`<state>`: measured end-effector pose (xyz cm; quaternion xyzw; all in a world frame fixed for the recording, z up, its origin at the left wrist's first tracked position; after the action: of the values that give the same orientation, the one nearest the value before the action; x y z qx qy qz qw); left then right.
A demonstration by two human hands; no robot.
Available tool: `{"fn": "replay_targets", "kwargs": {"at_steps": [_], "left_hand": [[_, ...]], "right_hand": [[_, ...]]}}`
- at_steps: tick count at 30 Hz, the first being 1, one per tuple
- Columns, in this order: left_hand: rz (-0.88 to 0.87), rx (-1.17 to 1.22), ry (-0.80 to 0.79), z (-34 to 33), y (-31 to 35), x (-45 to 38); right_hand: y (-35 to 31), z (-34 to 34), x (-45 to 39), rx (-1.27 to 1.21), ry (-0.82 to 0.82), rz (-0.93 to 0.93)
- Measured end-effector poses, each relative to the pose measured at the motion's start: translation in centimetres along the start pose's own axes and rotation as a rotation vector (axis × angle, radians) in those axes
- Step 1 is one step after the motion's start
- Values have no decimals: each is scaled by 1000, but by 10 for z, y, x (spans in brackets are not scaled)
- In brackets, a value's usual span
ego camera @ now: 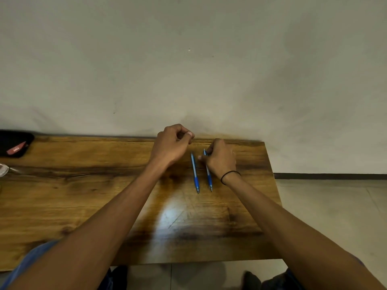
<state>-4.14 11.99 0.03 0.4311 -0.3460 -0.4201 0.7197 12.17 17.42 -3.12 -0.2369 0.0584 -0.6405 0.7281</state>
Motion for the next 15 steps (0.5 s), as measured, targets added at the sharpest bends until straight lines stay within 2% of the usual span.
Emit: {"fn": "replay_targets", "kwargs": {"at_steps": [15], "left_hand": [[-15,-3,9,2,1,1]], "right_hand": [[-4,-11,4,103,19,78]]}}
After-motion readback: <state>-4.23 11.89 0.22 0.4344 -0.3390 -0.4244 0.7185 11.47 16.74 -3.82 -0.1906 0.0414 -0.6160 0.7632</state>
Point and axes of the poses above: each hand's wrist, its own x-axis away from the middle knuckle, its own z-axis out of the back of the hand, y = z × x, the point moved 7 cm from there along -x, towards the middle knuckle, and after that the axes turned 7 degrees about x, right-handed, at the moved point
